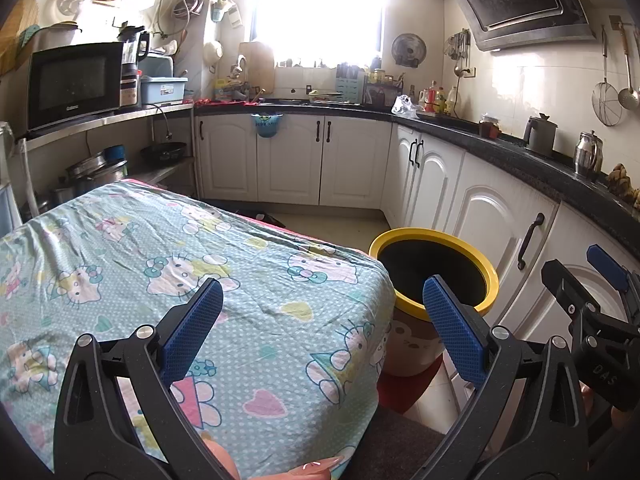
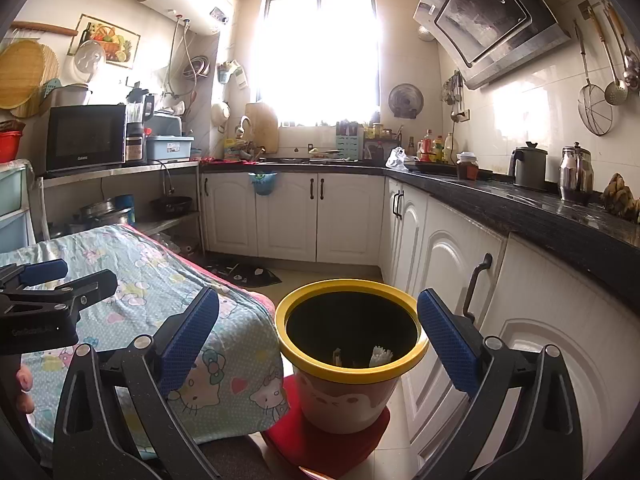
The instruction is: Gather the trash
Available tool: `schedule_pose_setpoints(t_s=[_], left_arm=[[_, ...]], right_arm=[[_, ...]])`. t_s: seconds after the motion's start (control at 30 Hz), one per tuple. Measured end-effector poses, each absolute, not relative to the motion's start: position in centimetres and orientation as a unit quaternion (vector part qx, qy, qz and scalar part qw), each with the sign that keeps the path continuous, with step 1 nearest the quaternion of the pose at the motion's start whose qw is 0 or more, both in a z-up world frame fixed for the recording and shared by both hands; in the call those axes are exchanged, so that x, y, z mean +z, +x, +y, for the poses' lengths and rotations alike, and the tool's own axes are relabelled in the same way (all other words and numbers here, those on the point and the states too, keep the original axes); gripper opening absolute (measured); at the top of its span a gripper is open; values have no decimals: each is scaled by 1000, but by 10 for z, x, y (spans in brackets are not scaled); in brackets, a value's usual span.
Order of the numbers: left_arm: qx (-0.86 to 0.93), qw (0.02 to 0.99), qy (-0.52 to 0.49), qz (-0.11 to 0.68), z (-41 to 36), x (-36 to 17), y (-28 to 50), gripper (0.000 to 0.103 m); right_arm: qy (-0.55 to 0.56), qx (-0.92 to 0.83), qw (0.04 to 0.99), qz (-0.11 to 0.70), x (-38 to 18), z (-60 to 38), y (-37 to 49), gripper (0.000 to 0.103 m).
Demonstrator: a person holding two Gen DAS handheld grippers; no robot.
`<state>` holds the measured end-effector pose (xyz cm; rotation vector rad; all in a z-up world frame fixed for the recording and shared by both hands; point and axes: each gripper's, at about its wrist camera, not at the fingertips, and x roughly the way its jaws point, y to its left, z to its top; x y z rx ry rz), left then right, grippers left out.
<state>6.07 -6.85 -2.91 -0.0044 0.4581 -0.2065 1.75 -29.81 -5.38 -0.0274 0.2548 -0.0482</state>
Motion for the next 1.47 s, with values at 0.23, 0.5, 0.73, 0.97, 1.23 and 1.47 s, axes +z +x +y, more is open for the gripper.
schedule_pose_setpoints(t_s=[0.23, 0.5, 0.73, 0.97, 1.23, 1.47], left_arm=[[-102, 969, -2, 226, -68, -29, 61, 92], [-103, 969, -2, 226, -69, -28, 61, 92], [-106, 968, -2, 226, -70, -28, 60, 92], [-109, 967, -2, 229, -68, -29, 60, 92], [-73, 961, -50, 263, -14, -20, 66, 92], [241, 914, -116, 306, 210, -39, 25, 92]], right_arm=[[-14, -24, 991, 127, -54, -297, 18, 97], [-13, -25, 991, 127, -54, -296, 17, 97], [-10, -25, 991, 130, -55, -297, 18, 97], [-11, -24, 990, 135, -56, -295, 19, 97], [-32, 34, 987, 156, -46, -263, 36, 97], [-81, 310, 914, 249, -41, -62, 85, 97]])
